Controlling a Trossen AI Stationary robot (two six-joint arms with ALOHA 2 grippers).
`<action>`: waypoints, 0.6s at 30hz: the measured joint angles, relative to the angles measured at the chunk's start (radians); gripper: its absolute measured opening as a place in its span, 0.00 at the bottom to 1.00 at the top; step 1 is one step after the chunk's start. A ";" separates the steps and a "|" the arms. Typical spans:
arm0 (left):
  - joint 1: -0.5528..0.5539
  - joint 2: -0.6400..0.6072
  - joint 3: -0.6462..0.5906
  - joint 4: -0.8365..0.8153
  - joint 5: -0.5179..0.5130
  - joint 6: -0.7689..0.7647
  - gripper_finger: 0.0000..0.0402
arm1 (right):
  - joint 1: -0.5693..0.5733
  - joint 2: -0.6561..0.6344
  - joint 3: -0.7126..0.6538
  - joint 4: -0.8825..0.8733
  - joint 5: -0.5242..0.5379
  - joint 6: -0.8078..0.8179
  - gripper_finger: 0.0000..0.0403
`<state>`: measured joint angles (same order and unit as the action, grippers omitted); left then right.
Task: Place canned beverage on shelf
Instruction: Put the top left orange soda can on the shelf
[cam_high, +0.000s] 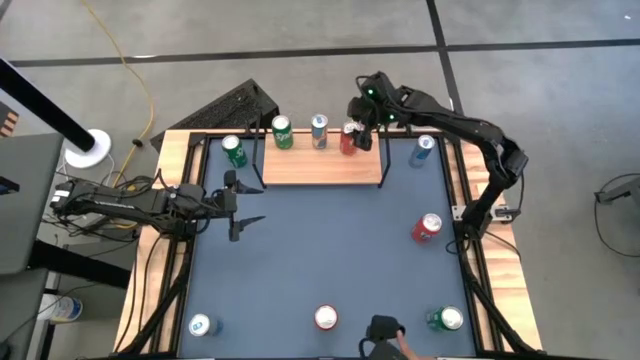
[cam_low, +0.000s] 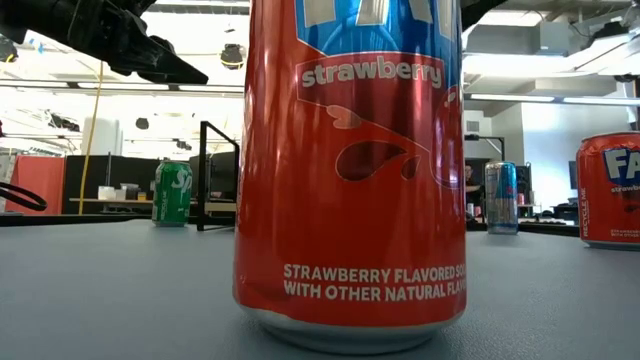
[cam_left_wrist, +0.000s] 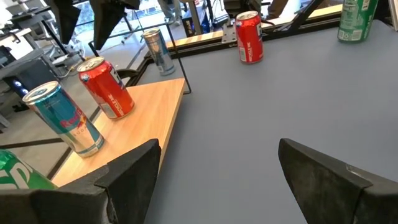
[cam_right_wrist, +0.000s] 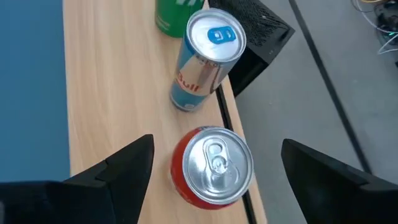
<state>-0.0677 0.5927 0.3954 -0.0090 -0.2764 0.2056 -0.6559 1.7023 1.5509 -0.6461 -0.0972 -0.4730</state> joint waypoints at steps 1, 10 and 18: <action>0.000 0.000 0.000 0.000 0.000 0.003 0.79 | -0.002 0.003 0.000 0.003 -0.014 0.006 0.84; 0.000 0.000 0.000 0.000 0.000 -0.006 0.79 | -0.020 0.006 -0.002 -0.004 -0.041 -0.007 0.84; 0.000 0.000 0.000 -0.001 0.000 -0.002 0.79 | -0.036 0.034 -0.003 -0.006 -0.089 -0.032 0.84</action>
<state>-0.0675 0.5928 0.3954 -0.0097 -0.2764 0.2041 -0.6923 1.7363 1.5480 -0.6525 -0.1860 -0.5051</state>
